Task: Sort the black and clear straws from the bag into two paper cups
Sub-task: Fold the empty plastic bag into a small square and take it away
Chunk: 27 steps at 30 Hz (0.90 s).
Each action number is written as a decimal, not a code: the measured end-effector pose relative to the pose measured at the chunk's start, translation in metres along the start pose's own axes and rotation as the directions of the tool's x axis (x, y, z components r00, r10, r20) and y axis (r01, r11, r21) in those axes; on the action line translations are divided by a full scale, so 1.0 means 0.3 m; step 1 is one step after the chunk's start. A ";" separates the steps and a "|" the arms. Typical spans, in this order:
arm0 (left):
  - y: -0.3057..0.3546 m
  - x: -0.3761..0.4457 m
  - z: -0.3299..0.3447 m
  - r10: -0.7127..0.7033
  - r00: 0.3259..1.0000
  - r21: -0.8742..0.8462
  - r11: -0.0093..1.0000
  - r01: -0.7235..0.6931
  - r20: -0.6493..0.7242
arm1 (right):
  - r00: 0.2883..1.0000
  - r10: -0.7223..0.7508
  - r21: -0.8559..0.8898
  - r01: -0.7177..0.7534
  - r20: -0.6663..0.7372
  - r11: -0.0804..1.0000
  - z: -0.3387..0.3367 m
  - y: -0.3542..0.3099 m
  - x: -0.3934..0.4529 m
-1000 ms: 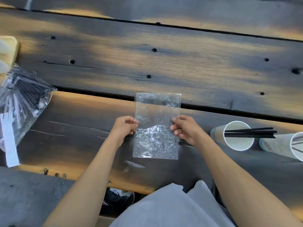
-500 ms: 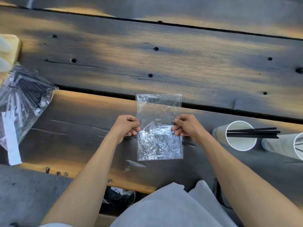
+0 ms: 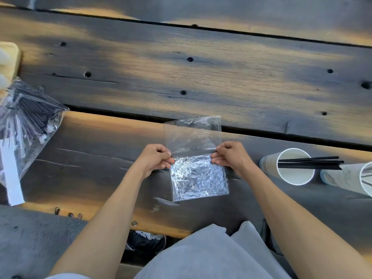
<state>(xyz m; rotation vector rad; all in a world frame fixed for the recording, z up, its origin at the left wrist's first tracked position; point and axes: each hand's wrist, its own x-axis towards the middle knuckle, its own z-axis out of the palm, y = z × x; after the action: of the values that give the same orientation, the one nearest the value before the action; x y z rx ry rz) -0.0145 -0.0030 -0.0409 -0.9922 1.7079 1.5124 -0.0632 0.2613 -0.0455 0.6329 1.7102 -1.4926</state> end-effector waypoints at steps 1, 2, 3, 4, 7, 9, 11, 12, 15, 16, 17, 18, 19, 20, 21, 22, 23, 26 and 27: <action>-0.002 -0.006 -0.003 0.007 1.000 -0.004 1.000 -0.007 -0.001 | 1.000 -0.001 0.032 0.001 -0.003 0.999 -0.002 0.004 -0.003; -0.005 -0.012 -0.006 0.014 1.000 -0.008 1.000 -0.014 -0.002 | 1.000 -0.004 0.066 0.005 -0.006 0.998 -0.007 0.008 -0.007; -0.009 -0.019 -0.009 0.018 1.000 -0.016 1.000 -0.018 -0.004 | 1.000 -0.008 0.107 0.009 -0.007 0.994 -0.012 0.012 -0.009; -0.015 -0.026 -0.012 0.017 1.000 -0.029 0.999 -0.017 -0.005 | 1.000 -0.012 0.150 0.012 -0.001 0.989 -0.019 0.017 -0.013; -0.041 -0.041 -0.020 0.005 1.000 -0.092 0.996 -0.006 -0.008 | 0.999 -0.017 0.204 0.010 0.032 0.979 -0.030 0.033 -0.028; -0.059 -0.046 -0.021 -0.004 1.000 -0.126 0.992 0.002 -0.017 | 1.000 -0.012 0.164 0.008 0.026 0.986 -0.032 0.046 -0.040; -0.073 -0.057 -0.013 0.017 0.999 -0.126 0.992 -0.023 -0.045 | 1.000 -0.027 0.101 0.026 0.010 0.995 -0.033 0.059 -0.049; -0.078 -0.065 -0.007 0.046 0.996 -0.096 0.994 -0.053 -0.071 | 0.999 -0.043 0.063 0.042 0.002 0.997 -0.034 0.061 -0.055; -0.097 -0.087 0.008 0.140 0.980 0.000 0.990 -0.142 -0.142 | 0.996 -0.089 -0.031 0.088 -0.028 0.996 -0.033 0.068 -0.066; -0.104 -0.093 0.013 0.153 0.977 0.006 0.988 -0.154 -0.148 | 0.993 -0.109 -0.066 0.106 -0.039 0.992 -0.031 0.070 -0.070; -0.111 -0.097 0.018 0.163 0.975 0.007 0.987 -0.163 -0.151 | 0.990 -0.134 -0.108 0.128 -0.048 0.986 -0.029 0.073 -0.071; -0.118 -0.101 0.021 0.172 0.973 0.014 0.985 -0.172 -0.157 | 0.986 -0.160 -0.157 0.150 -0.053 0.976 -0.027 0.077 -0.074; -0.125 -0.105 0.025 0.185 0.969 0.025 0.983 -0.183 -0.165 | 0.981 -0.188 -0.200 0.174 -0.053 0.964 -0.025 0.080 -0.074; -0.130 -0.109 0.031 0.200 0.964 0.042 0.980 -0.195 -0.173 | 0.976 -0.210 -0.235 0.193 -0.052 0.953 -0.025 0.082 -0.077; -0.135 -0.113 0.037 0.215 0.960 0.058 0.977 -0.207 -0.179 | 0.971 -0.232 -0.260 0.211 -0.052 0.942 -0.024 0.083 -0.080; -0.138 -0.117 0.043 0.227 0.956 0.075 0.973 -0.217 -0.184 | 0.967 -0.248 -0.286 0.223 -0.056 0.932 -0.024 0.082 -0.084; -0.144 -0.116 0.049 0.236 0.953 0.087 0.971 -0.223 -0.190 | 0.963 -0.261 -0.306 0.230 -0.064 0.924 -0.023 0.086 -0.086; -0.157 -0.109 0.062 0.241 0.942 0.107 0.969 -0.221 -0.232 | 0.960 -0.266 -0.332 0.225 -0.084 0.916 -0.018 0.100 -0.102; -0.161 -0.104 0.065 0.246 0.936 0.117 0.968 -0.223 -0.250 | 0.959 -0.266 -0.337 0.221 -0.092 0.915 -0.015 0.107 -0.105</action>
<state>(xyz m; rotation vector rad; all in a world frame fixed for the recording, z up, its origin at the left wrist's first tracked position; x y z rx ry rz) 0.0426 0.0175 -0.0411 -1.0077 2.1273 1.4889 -0.0206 0.2754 -0.0392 0.3614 2.1487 -1.3099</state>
